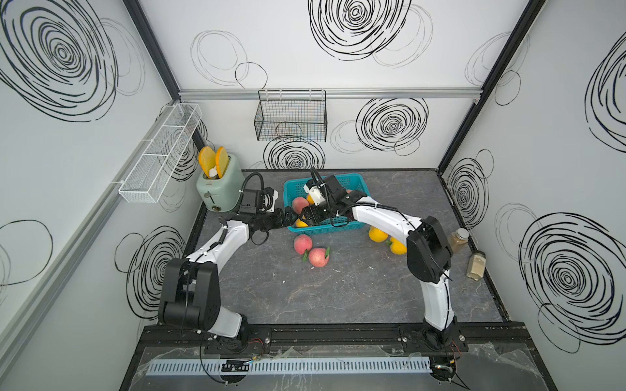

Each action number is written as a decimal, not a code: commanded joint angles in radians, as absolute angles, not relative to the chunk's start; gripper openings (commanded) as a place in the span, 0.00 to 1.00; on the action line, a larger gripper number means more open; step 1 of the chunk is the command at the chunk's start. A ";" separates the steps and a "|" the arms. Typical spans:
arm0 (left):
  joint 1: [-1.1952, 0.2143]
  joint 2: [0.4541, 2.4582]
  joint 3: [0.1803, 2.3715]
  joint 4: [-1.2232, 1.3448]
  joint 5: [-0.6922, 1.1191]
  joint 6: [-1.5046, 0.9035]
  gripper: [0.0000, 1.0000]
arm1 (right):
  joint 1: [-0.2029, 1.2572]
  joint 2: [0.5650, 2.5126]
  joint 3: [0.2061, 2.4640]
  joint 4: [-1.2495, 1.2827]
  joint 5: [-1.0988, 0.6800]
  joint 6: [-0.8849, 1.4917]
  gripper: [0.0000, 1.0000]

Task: Put the peaches into the basket
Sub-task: Place the peach in the basket.

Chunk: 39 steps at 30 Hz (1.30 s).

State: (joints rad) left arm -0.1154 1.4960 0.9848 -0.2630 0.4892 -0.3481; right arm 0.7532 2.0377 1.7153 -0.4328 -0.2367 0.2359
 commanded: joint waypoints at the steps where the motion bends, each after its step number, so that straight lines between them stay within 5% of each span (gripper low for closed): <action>1: -0.131 1.479 0.979 -0.251 0.472 -0.337 0.98 | 0.761 1.956 1.663 -0.408 -0.220 0.239 0.79; 19: -0.248 1.253 0.812 -0.283 0.345 -0.401 0.98 | 0.749 1.489 1.078 -0.163 -0.068 0.296 0.79; 39: -0.405 1.169 0.645 -0.168 0.131 -0.588 0.99 | 0.634 1.279 0.725 -0.023 -0.138 0.328 0.79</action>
